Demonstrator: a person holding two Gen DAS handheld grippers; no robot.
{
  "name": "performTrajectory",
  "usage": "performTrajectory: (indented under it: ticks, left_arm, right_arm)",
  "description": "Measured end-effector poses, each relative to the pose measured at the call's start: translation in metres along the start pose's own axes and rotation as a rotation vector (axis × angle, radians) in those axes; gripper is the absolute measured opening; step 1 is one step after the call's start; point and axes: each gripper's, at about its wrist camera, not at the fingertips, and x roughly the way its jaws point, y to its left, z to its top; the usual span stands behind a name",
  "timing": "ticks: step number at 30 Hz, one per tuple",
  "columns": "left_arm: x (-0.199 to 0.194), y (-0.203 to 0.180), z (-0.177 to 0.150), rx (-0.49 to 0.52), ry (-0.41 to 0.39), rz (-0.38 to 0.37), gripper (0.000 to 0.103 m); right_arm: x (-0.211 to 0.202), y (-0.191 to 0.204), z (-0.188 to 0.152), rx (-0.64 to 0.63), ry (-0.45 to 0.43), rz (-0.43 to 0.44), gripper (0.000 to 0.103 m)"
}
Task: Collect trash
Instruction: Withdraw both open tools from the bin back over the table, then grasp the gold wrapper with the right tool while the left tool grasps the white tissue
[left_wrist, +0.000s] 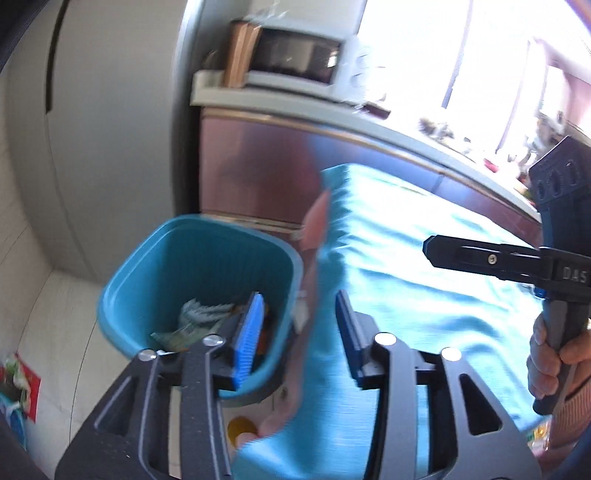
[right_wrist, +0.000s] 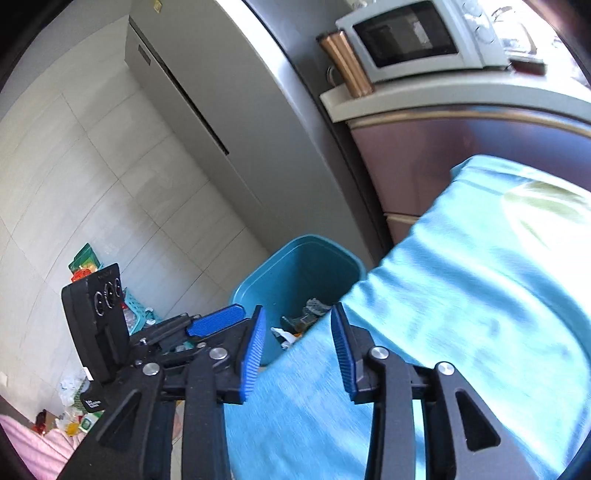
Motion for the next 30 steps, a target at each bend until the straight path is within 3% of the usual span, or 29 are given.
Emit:
performTrajectory:
  ticks: [3, 11, 19, 30]
  left_arm:
    - [-0.005, -0.028, 0.001, 0.047, -0.014, -0.057, 0.054]
    - [0.010, -0.112, -0.001, 0.157, 0.024, -0.215, 0.056]
    - [0.039, -0.203, 0.001, 0.259, 0.077, -0.341, 0.056]
    - [0.091, -0.301, 0.009, 0.343, 0.188, -0.461, 0.055]
  right_arm:
    - [-0.037, -0.010, -0.009, 0.003, -0.056, -0.056, 0.041]
    - [-0.131, -0.065, -0.044, 0.112, -0.166, -0.263, 0.042]
    - [-0.214, -0.146, -0.081, 0.298, -0.273, -0.428, 0.042]
    - [-0.279, -0.230, -0.124, 0.530, -0.344, -0.532, 0.048]
